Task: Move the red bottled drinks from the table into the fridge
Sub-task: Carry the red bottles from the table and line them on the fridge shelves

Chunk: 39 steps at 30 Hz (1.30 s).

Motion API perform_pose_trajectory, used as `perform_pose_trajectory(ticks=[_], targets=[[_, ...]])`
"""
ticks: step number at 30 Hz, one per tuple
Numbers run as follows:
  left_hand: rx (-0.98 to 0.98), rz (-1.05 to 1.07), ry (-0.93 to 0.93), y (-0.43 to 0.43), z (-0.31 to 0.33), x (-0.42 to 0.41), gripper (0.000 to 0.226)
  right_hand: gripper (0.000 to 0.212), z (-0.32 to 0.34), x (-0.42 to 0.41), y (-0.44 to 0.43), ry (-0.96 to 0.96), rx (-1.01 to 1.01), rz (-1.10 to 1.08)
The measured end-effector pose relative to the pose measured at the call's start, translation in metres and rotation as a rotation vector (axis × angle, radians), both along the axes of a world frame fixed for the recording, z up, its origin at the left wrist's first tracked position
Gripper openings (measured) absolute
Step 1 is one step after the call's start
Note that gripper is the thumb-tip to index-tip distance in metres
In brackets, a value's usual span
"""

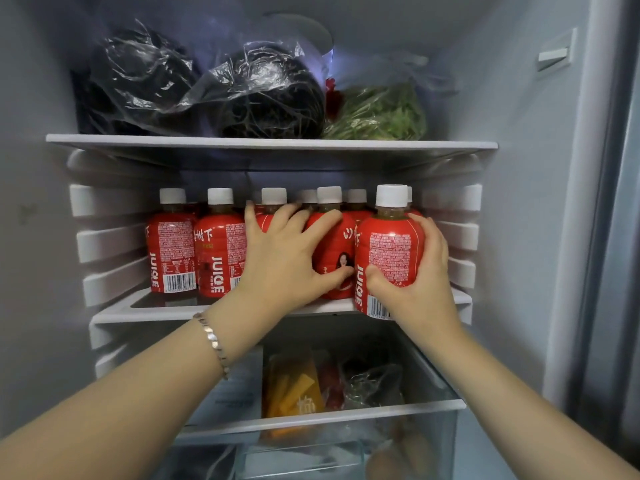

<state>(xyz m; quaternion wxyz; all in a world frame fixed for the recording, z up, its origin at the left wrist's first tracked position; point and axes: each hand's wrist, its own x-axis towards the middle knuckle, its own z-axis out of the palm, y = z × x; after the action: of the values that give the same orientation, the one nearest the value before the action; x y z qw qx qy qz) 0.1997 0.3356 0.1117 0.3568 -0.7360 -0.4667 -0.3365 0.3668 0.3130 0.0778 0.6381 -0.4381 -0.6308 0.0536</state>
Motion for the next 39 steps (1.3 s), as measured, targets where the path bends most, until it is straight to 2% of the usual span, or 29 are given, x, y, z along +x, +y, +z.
perform_pose_trajectory(ticks=[6, 10, 17, 20, 24, 28, 33, 34, 36, 39], targets=[[0.032, -0.023, -0.036, 0.001, -0.006, -0.006, 0.065, 0.093, 0.001, -0.015, 0.008, 0.001, -0.019, -0.157], [0.049, -0.033, -0.046, 0.002, -0.004, -0.016, 0.065, 0.091, 0.006, -0.015, 0.007, -0.12, -0.061, -0.252], [0.094, -0.062, -0.018, 0.001, -0.009, -0.036, 0.057, 0.085, 0.004, -0.03, 0.03, -0.217, -0.122, -0.596], [0.109, -0.069, -0.053, 0.007, -0.015, -0.033, 0.06, 0.083, 0.001, -0.024, 0.032, -0.293, -0.195, -0.612], [0.126, 0.006, -0.011, 0.014, -0.018, -0.031, 0.074, 0.086, 0.002, -0.024, 0.028, -0.37, -0.268, -0.633], [0.123, 0.055, 0.048, 0.013, -0.016, -0.031, 0.076, 0.086, 0.009, -0.022, 0.022, -0.441, -0.364, -0.62], [-0.041, 0.275, 0.109, 0.0, -0.018, -0.016, 0.079, 0.092, 0.029, -0.022, -0.004, -0.645, -0.538, -0.688], [-0.072, 0.324, 0.119, -0.005, -0.018, -0.012, 0.078, 0.09, 0.034, -0.024, -0.011, -0.696, -0.562, -0.709], [-0.111, 0.28, 0.076, -0.016, -0.017, -0.006, 0.071, 0.078, 0.041, -0.027, -0.024, -0.742, -0.57, -0.702], [-0.193, 0.17, 0.017, -0.044, -0.014, -0.016, 0.065, 0.041, 0.041, -0.029, -0.045, -0.764, -0.44, -0.504]])
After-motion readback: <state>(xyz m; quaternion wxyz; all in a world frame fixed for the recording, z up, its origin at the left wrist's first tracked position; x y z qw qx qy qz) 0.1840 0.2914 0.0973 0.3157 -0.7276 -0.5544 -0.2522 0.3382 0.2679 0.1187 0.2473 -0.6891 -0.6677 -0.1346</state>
